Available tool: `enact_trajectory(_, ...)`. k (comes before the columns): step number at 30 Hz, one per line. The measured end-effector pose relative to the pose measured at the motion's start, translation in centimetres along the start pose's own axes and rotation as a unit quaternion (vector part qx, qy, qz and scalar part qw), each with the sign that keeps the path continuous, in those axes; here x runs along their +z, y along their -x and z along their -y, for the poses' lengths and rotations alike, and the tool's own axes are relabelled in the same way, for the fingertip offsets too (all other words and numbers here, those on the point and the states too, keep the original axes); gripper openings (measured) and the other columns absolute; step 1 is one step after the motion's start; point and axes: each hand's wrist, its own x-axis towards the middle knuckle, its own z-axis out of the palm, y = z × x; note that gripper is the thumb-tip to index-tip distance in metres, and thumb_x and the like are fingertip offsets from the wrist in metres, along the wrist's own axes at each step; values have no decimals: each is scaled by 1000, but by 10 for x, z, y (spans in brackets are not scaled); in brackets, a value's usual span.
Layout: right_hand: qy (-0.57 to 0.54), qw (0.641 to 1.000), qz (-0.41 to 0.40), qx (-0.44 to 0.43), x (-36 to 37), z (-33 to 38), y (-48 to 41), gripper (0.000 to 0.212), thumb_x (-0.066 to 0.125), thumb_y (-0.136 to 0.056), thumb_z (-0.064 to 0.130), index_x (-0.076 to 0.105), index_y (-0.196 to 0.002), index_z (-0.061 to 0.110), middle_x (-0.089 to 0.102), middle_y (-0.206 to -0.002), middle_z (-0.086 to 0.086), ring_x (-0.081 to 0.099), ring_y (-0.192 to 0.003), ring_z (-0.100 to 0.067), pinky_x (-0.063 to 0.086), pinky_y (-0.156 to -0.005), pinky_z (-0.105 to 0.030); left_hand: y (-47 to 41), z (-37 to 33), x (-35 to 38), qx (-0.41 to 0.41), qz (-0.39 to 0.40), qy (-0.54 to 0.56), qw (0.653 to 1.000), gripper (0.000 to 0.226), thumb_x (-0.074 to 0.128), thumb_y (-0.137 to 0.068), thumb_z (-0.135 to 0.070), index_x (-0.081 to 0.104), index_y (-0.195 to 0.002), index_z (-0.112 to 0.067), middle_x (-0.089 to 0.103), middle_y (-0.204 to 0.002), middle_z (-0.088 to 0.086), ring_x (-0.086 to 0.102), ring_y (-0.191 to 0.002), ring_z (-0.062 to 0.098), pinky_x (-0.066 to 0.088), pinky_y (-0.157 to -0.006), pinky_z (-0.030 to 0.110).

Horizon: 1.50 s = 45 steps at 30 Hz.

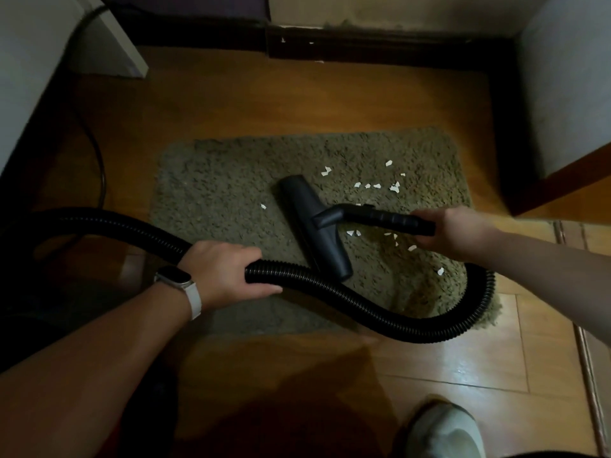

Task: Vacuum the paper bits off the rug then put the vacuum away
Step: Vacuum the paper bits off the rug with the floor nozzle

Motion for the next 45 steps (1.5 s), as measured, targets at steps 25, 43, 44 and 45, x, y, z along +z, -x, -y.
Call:
enact_trajectory(25,25,998,9,60,-15,-6,14,49,62,-92,44,52,-139,33,65,-84,5,59,-63,-10,42,-45,-23,-6,-5,-5,-14,87,-34,996,53,36,-74,-87,47,-84,-36,53,-75,-15,53,-69,4,46,-65,24)
enact_trajectory(43,-74,990,-11,123,-2,-27,14,22,63,-91,39,62,-112,31,64,-75,2,63,-61,-15,53,-55,-33,-33,-73,41,123,123,-67,983,38,47,-90,-58,48,-107,-24,60,-101,-3,59,-86,17,52,-78,37)
enact_trajectory(44,-67,990,-10,121,-2,-26,14,23,62,-92,39,62,-113,30,64,-74,2,62,-61,-14,51,-53,-31,-35,-81,46,124,123,-73,982,41,46,-90,-60,49,-108,-24,61,-103,-2,60,-88,18,52,-79,39)
enact_trajectory(45,-60,991,-9,121,-2,-25,14,24,61,-93,40,62,-115,31,63,-74,3,62,-61,-14,49,-51,-29,-38,-89,50,120,121,-77,982,44,46,-89,-62,50,-109,-23,62,-104,0,61,-90,20,51,-80,39)
